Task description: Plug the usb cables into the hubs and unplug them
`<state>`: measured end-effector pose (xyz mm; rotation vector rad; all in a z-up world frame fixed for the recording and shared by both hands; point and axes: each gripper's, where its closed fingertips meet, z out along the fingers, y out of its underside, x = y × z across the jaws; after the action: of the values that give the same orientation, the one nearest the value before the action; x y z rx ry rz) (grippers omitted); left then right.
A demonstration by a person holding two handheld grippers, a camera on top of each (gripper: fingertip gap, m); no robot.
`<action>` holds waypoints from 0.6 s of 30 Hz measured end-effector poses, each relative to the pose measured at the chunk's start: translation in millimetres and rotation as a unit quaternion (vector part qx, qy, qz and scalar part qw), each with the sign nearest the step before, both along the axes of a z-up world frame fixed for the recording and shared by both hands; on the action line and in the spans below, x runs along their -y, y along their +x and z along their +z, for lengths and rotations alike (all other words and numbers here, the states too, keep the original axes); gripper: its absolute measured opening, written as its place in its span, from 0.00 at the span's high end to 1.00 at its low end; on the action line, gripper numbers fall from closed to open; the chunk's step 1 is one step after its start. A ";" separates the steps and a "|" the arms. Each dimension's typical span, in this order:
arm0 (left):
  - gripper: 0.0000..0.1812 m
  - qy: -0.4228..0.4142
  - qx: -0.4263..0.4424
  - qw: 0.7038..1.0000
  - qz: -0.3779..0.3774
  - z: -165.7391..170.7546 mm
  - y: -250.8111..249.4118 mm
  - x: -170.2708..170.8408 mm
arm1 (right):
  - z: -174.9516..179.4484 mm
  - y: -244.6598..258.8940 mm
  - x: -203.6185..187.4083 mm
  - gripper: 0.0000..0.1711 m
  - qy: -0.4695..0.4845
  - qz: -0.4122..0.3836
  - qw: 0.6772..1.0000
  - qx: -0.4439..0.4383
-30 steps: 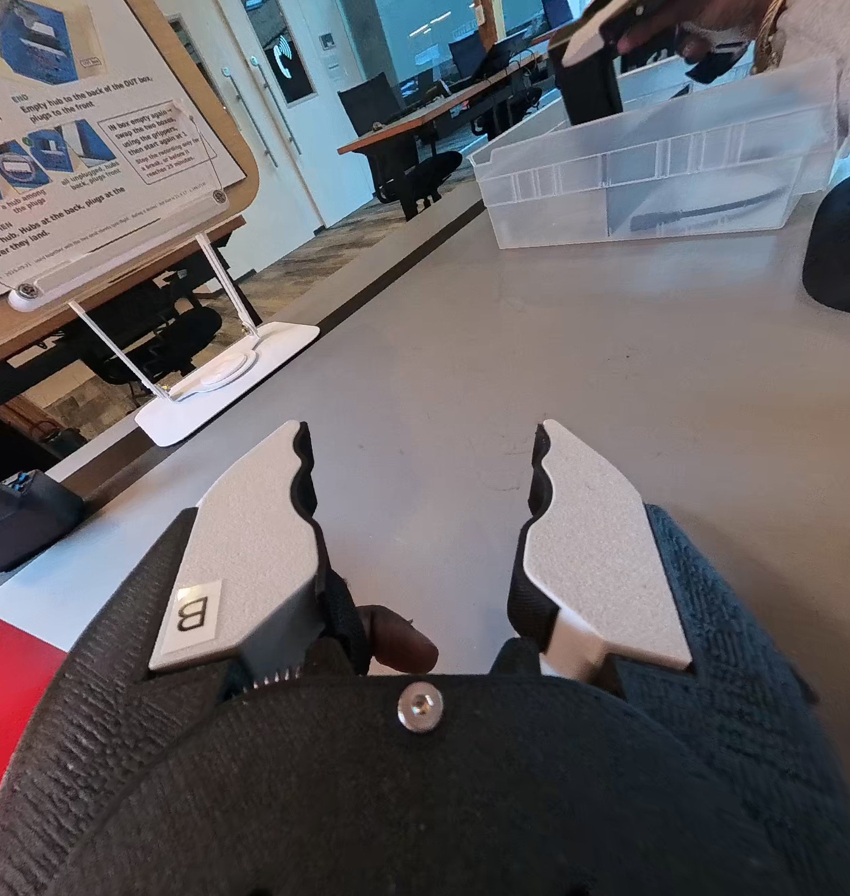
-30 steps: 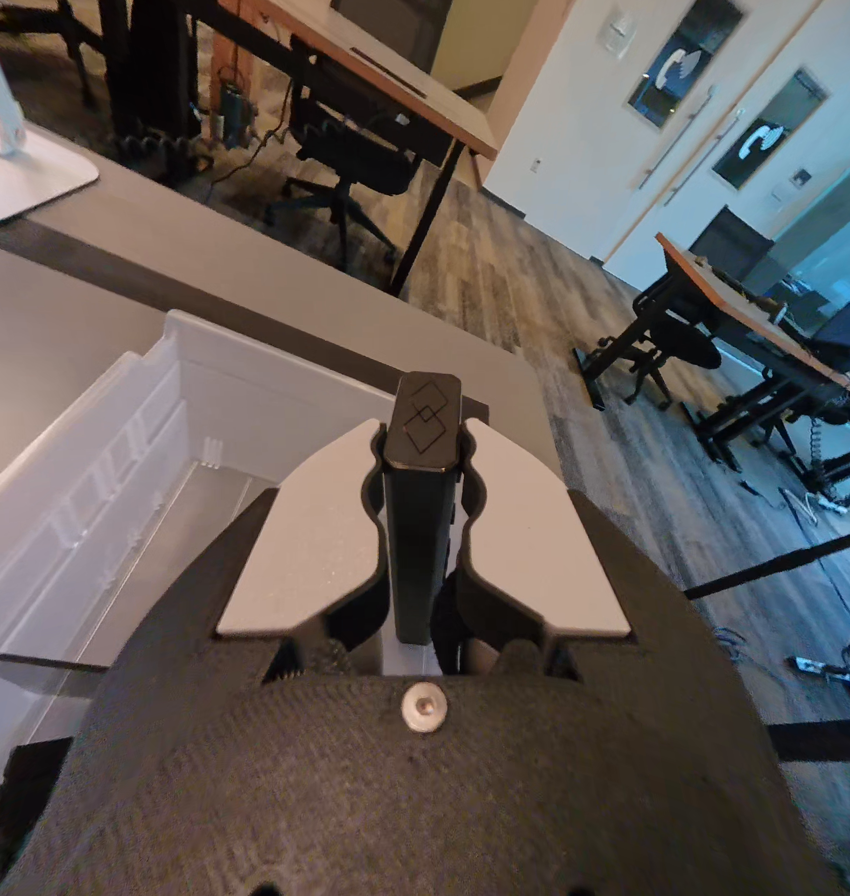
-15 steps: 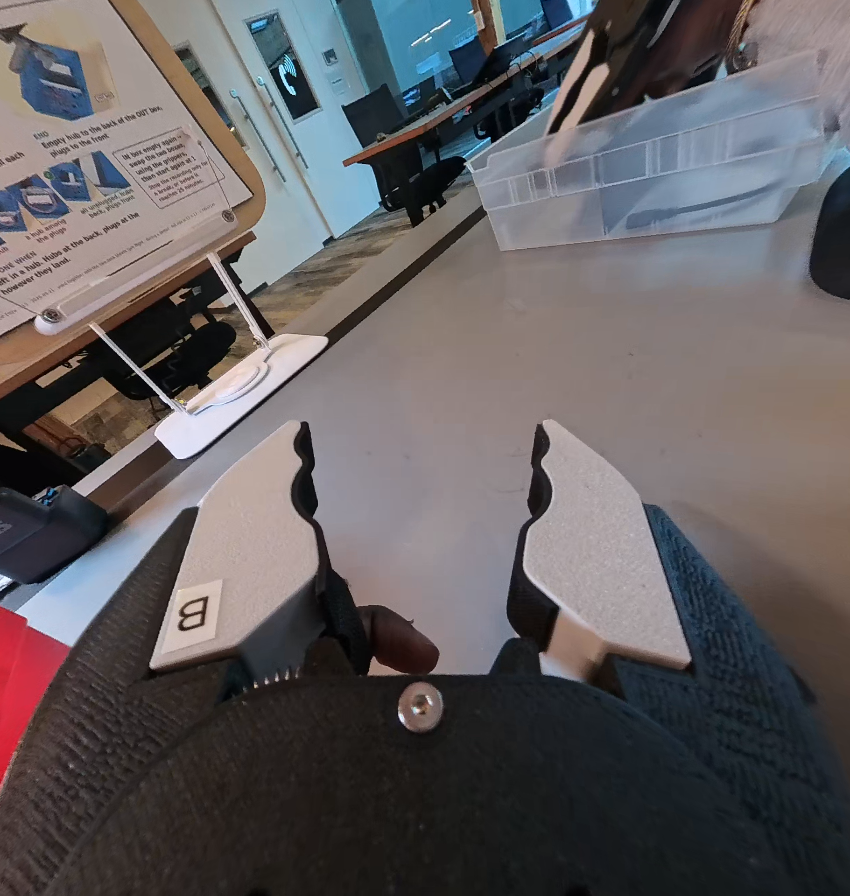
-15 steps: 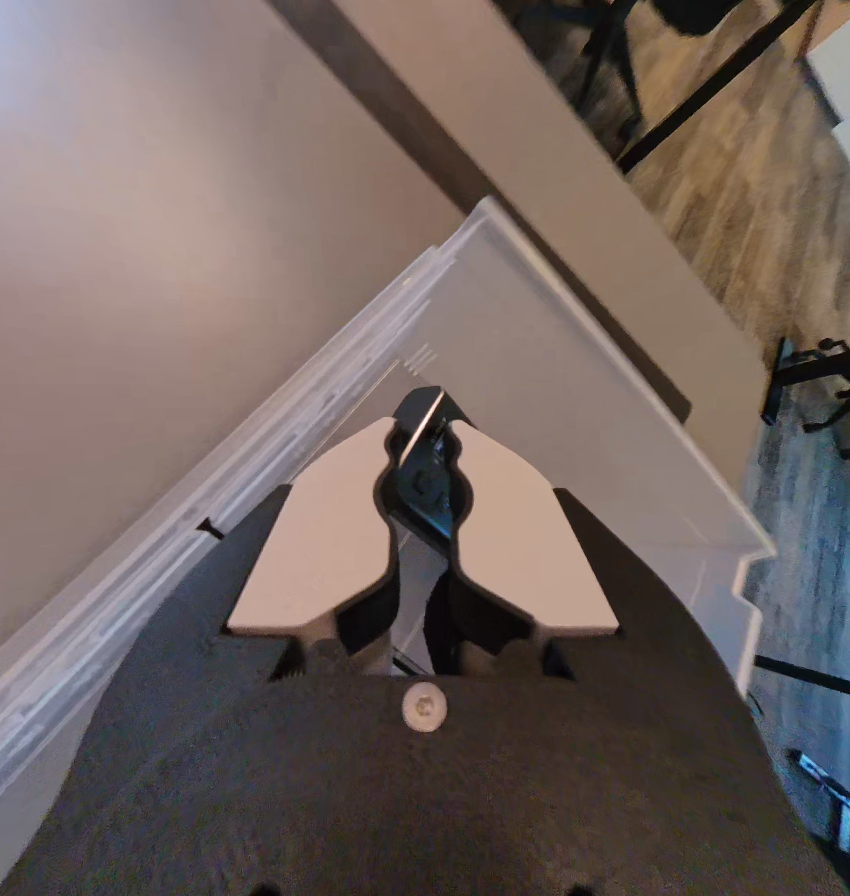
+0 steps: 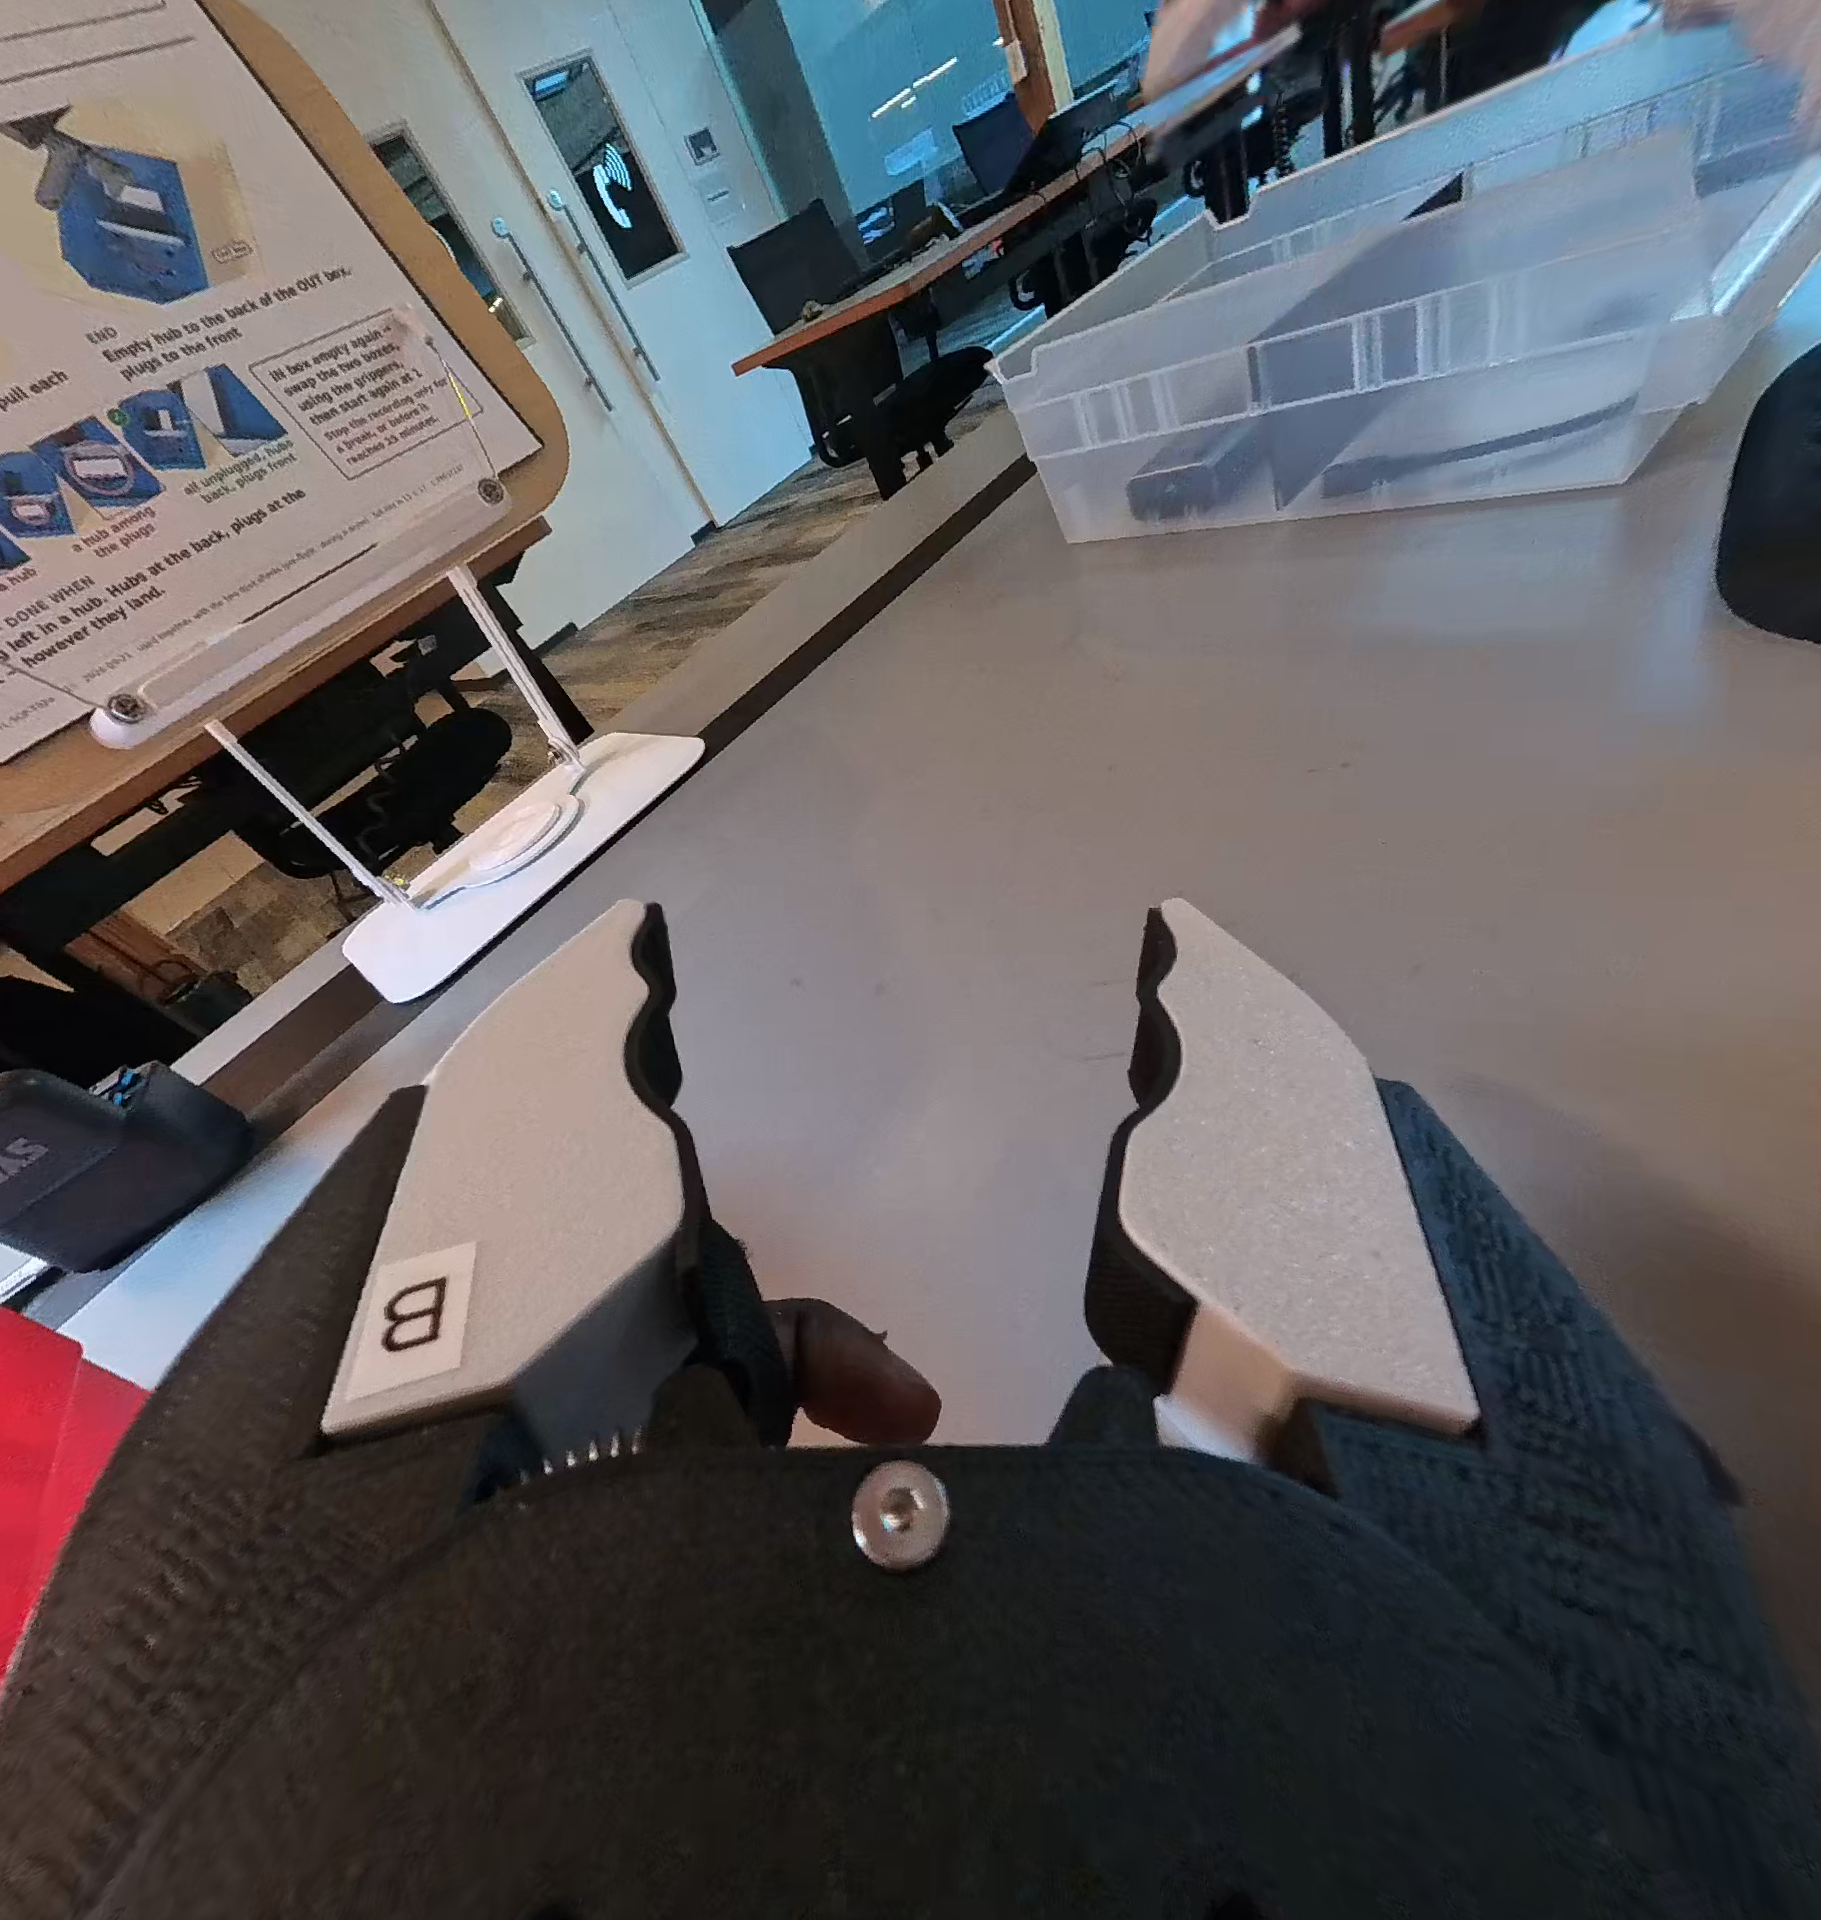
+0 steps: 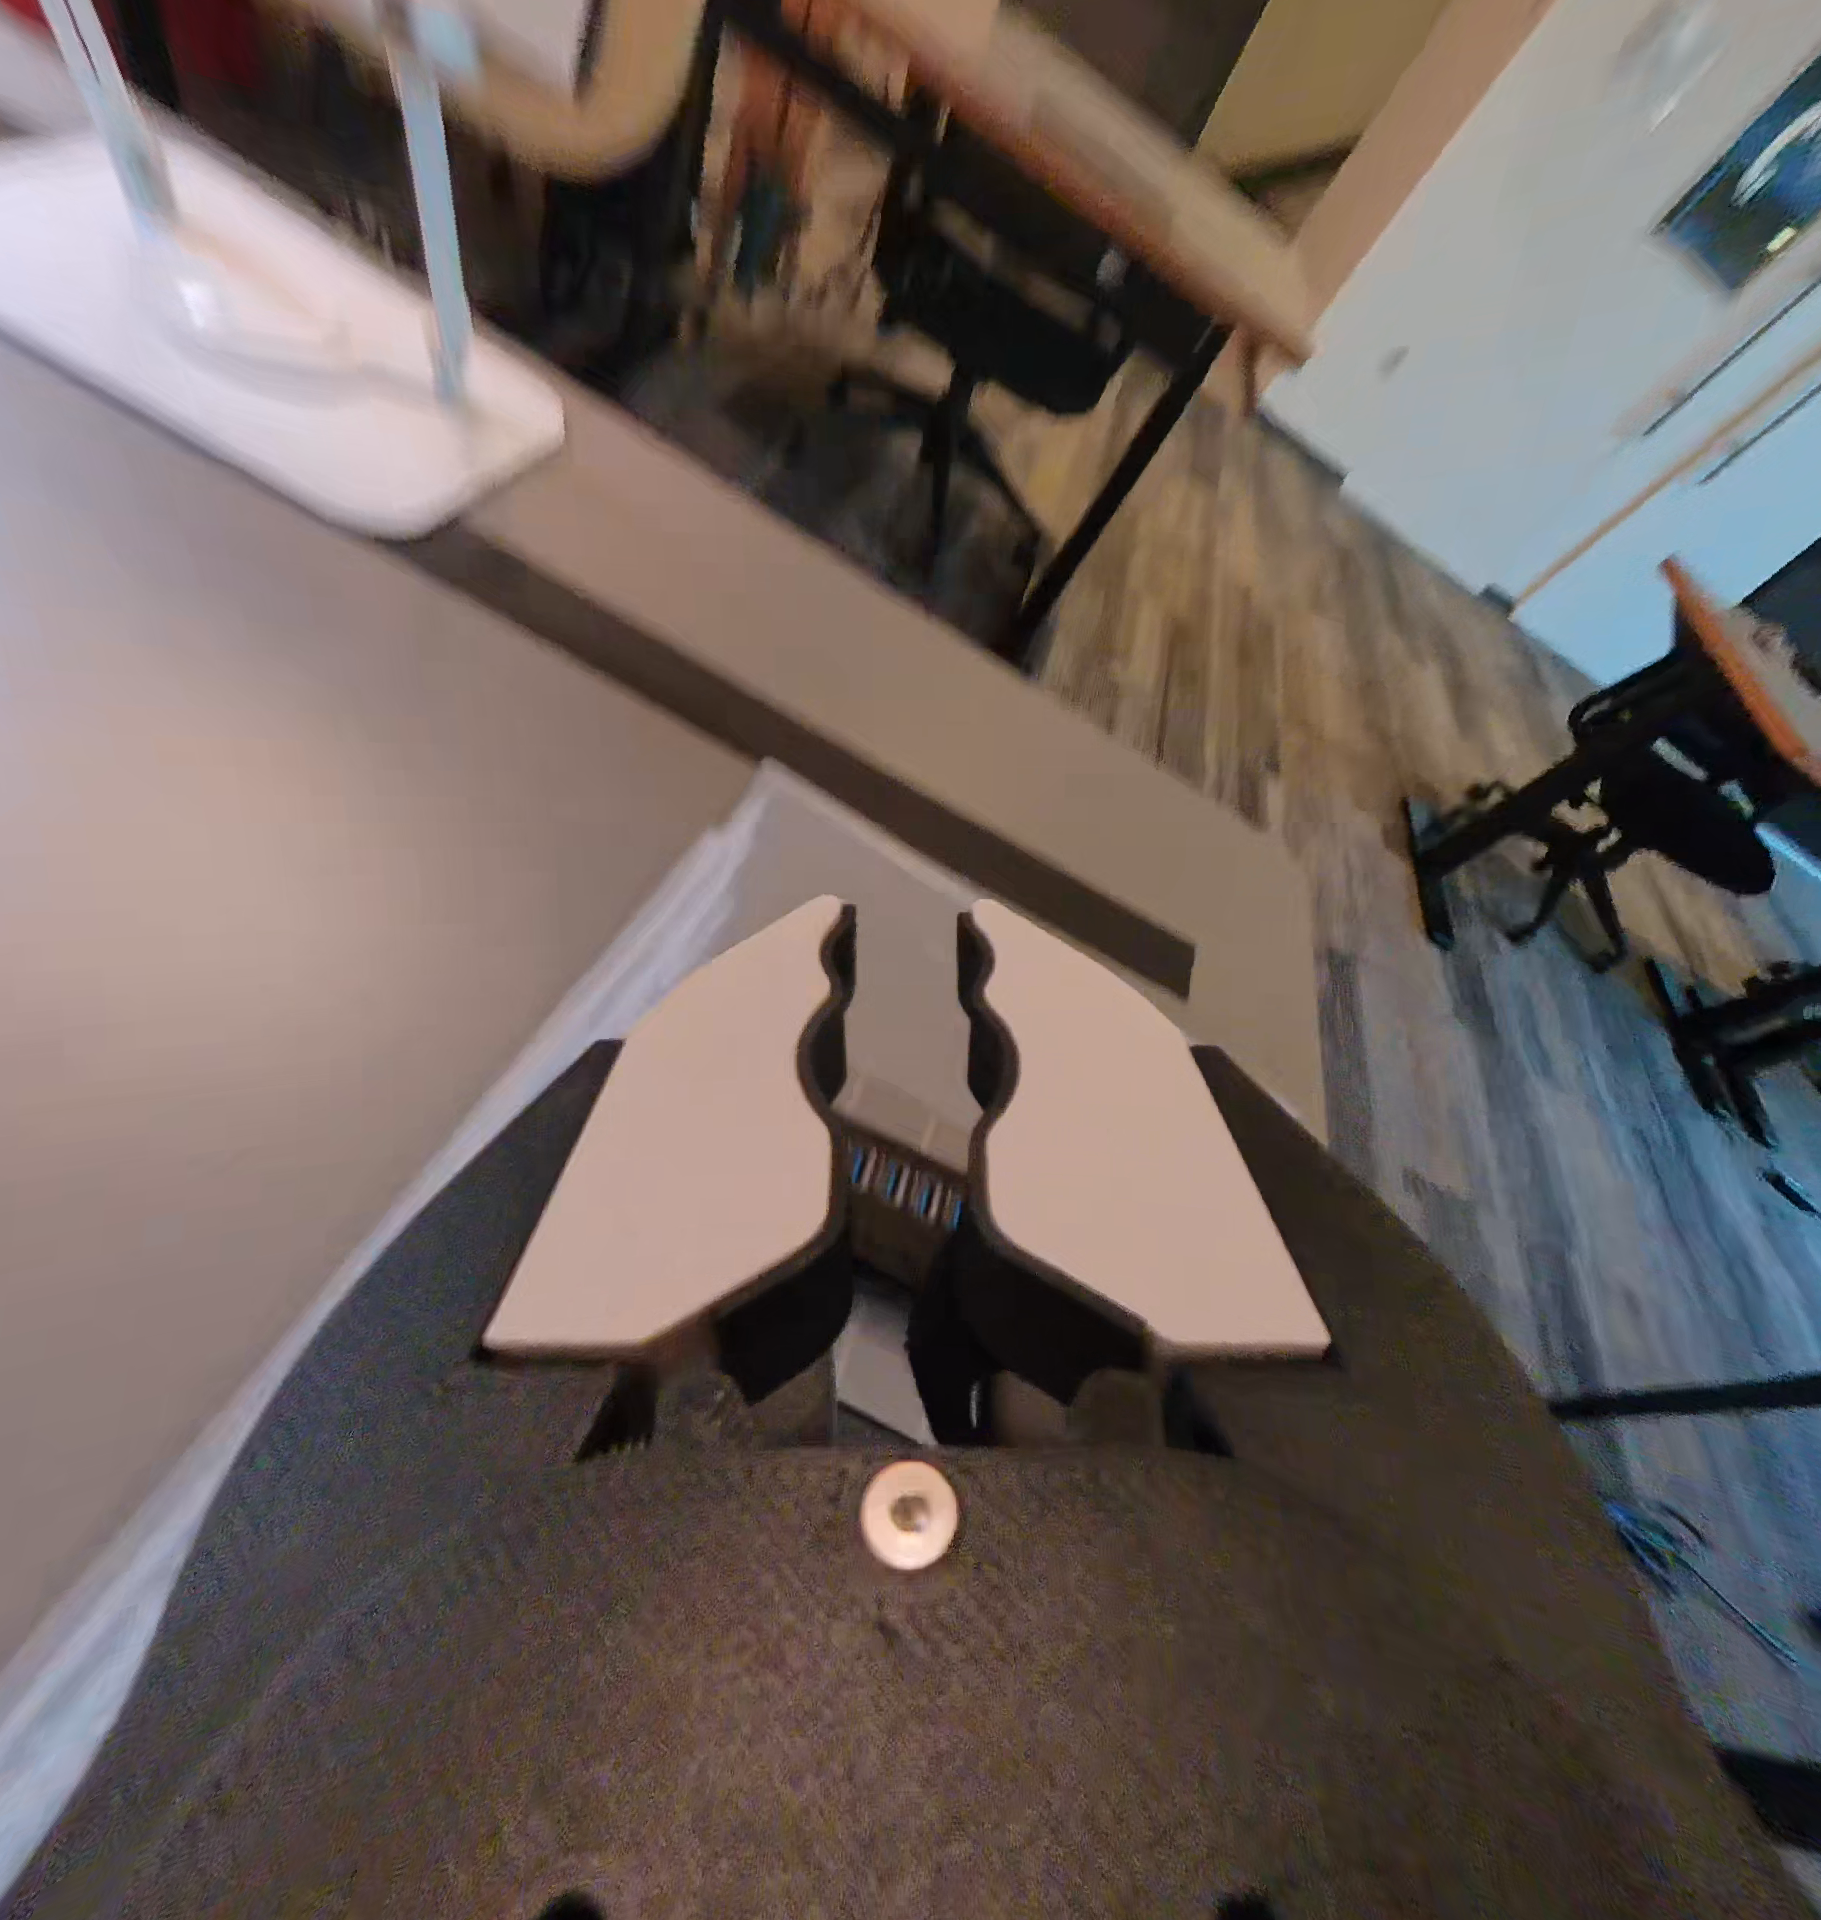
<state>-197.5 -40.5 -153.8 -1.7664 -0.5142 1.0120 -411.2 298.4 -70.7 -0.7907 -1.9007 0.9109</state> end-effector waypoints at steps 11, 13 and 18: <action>0.55 -0.075 0.026 0.986 0.144 49.9 30.3 67.1 | 152.0 87.7 31.1 0.73 -0.257 0.121 0.941 -0.185; 0.56 -0.139 0.077 0.959 0.235 48.8 50.8 123.1 | 162.6 97.2 27.1 0.74 -0.284 0.131 0.929 -0.201; 0.63 -0.182 0.343 0.879 0.277 -7.6 107.8 204.8 | 168.5 103.0 16.1 0.74 -0.323 0.124 0.916 -0.202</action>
<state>-89.7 -245.3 -161.5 -2.3908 -1.4158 0.8611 -308.2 282.3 97.7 -0.6605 -1.3456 1.7656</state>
